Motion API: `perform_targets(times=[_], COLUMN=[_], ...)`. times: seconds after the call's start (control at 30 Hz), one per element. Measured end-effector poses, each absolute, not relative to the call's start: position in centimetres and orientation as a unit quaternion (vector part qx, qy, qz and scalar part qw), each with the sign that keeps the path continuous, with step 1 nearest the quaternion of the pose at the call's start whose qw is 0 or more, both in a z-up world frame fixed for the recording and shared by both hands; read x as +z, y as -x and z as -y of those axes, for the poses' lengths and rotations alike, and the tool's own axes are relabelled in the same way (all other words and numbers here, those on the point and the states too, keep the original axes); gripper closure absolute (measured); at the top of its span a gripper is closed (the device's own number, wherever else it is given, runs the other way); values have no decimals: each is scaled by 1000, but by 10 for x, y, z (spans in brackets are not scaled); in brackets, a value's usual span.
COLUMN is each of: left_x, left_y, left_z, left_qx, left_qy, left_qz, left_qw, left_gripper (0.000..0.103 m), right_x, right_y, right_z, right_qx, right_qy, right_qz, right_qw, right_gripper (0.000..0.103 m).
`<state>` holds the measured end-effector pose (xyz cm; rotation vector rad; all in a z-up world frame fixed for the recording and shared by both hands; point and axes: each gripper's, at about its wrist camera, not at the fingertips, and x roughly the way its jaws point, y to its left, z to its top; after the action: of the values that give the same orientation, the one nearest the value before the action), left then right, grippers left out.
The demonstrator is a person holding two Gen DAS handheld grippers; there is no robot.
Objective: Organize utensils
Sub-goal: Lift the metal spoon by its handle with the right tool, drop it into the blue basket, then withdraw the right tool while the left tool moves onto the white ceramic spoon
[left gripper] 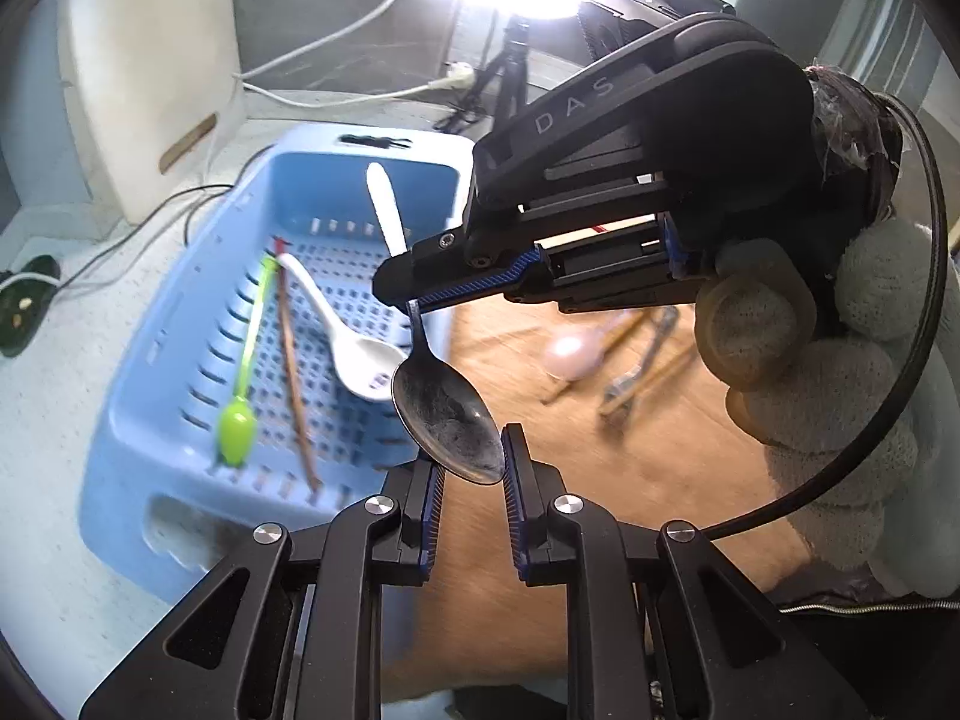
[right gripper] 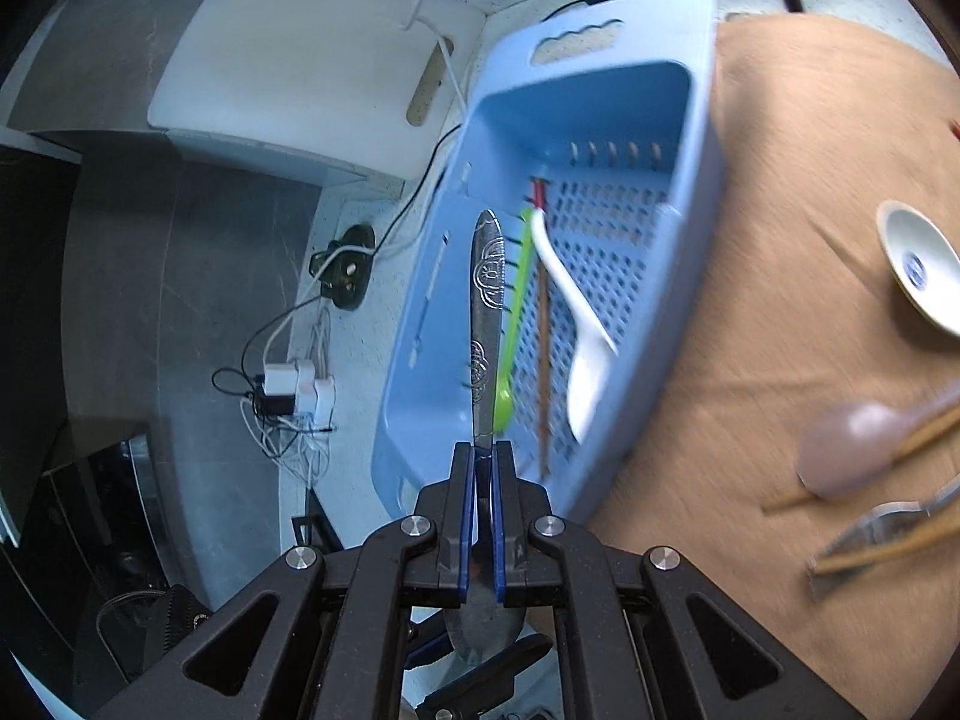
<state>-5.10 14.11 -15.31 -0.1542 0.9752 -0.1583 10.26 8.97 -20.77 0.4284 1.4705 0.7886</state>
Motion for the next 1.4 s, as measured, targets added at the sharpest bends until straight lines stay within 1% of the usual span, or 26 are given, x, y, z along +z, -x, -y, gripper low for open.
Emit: perform_targets(times=[0.17, 0.33, 0.5, 0.6, 0.63, 0.67, 0.83, 0.9, 1.17, 1.4], left_x=[-160, -164, -161, -159, -159, -159, -156, -153, -138, -124], left_y=[34, 23, 23, 25, 25, 25, 29, 31, 43, 49], left_z=[-160, -177, -193, -198, -200, -200, -198, -195, -175, -150], left_qx=[-67, -43, -22, -8, -6, -3, 2, 2, 7, 9], left_qy=[64, 57, 66, 66, 67, 66, 66, 66, 56, 40], left_qz=[-473, -477, -471, -471, -471, -470, -464, -461, -444, -431], left_qw=[876, 876, 879, 880, 879, 880, 883, 885, 894, 901], left_gripper=[86, 86, 86, 86, 86, 86, 86, 86, 86, 85], right_x=[-209, -211, -213, -211, -210, -209, -194, -187, -175, -159], right_y=[-116, -126, -129, -128, -128, -129, -127, -125, -114, -106], right_z=[-108, -120, -122, -120, -119, -119, -121, -120, -103, -75], right_qx=[345, 339, 332, 333, 338, 340, 355, 364, 376, 381], right_qy=[-179, -160, -145, -140, -140, -140, -125, -123, -109, -82], right_qz=[-642, -641, -642, -636, -635, -635, -614, -608, -594, -562], right_qw=[660, 670, 675, 681, 680, 680, 694, 695, 703, 729], right_gripper=[98, 94, 78, 76, 72, 70, 69, 67, 67, 67])
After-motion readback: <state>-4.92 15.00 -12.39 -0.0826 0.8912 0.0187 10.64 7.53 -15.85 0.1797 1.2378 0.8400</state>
